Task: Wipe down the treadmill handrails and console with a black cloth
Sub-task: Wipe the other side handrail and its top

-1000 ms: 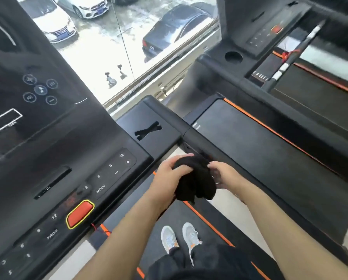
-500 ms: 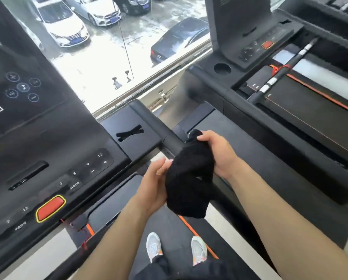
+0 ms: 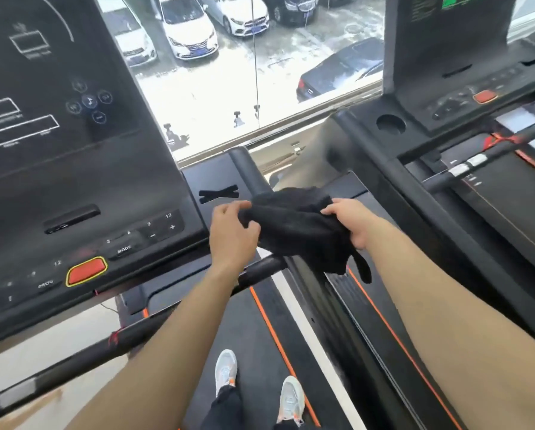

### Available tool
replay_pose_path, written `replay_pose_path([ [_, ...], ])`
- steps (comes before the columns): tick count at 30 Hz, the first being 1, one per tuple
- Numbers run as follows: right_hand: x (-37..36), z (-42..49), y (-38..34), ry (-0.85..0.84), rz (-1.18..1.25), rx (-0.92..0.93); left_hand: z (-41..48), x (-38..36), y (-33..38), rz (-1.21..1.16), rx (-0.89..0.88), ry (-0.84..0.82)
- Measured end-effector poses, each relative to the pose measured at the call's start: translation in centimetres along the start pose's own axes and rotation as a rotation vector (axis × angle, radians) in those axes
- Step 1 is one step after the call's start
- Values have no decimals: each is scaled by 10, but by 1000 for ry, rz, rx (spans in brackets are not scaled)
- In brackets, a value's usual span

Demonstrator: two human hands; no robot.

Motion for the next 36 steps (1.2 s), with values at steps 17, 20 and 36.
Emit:
replay_pose_path([
  [17,-24,12,10,175,-341,150,-28,-37,-4,170,140,154],
  [20,-21,-6,19,593,-866,316,-23,-63,-7,273,94,5],
  [36,-80,53,25,10,-510,268,8,-106,-22,-15,462,-283],
])
Point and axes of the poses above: each hand's wrist, its own z-axis towards the middle knuckle, its own x-axis out of the back of the hand, y = z × x, the point moved 6 cm from there along z, towards the middle knuckle, and after that the axes turned 3 degrees about -x, right-handed, at the moved point
